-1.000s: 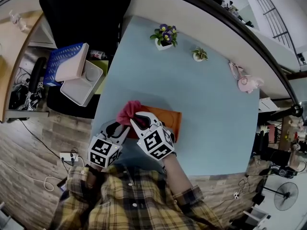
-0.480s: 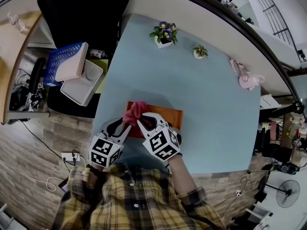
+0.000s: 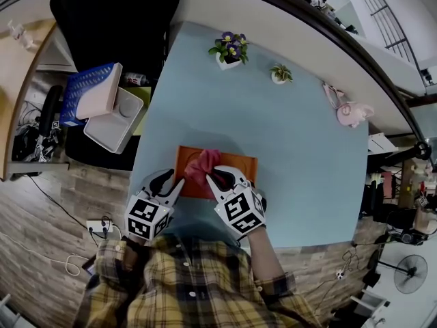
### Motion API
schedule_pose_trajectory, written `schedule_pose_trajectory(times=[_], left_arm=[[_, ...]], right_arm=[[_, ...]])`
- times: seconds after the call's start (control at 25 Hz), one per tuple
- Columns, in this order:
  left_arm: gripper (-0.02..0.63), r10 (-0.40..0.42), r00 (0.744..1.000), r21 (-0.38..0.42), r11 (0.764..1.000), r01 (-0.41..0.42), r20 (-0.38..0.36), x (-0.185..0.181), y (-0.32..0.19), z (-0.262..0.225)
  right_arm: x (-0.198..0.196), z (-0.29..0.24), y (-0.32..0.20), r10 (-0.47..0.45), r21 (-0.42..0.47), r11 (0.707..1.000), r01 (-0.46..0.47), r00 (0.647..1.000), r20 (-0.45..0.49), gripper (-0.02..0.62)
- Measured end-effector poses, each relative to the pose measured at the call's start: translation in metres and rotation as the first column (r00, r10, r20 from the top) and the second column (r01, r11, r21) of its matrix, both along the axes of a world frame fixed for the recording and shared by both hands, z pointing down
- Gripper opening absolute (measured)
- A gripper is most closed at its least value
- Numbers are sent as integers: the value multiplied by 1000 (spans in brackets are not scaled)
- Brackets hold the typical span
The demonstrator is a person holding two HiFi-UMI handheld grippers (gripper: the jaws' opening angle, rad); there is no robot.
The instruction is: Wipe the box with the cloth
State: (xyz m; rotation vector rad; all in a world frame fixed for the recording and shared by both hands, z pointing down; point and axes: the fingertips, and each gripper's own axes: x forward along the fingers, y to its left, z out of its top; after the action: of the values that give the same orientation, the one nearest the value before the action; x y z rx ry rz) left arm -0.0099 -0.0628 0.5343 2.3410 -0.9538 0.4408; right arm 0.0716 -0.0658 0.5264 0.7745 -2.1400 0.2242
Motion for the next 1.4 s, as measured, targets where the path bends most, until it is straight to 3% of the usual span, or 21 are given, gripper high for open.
schedule_pose_trajectory(times=[0.32,0.64,0.84,1.24,1.4], left_arm=[[135,-2,1000,3,1000,2,0,-1,0,0],[135,-3,1000,6,1000,3,8,-2,0,0],[135,-5,1000,13,1000,5,6,2,-4,0],[135,-4,1000,7,1000,4,5,0,-1,0],[135,-7,1000,9,1000,7,3,1,-2,0]], right_arm=[[22,1,6,17,1,1000,-16,998,-58,48],[72,5,11,110,-4,994,-112,982,-151,49],[100,5,10,155,18,988,-155,960,-232,48],[118,-2,22,184,42,982,-182,910,-371,49],[127,-8,25,225,48,974,-222,915,-335,48]])
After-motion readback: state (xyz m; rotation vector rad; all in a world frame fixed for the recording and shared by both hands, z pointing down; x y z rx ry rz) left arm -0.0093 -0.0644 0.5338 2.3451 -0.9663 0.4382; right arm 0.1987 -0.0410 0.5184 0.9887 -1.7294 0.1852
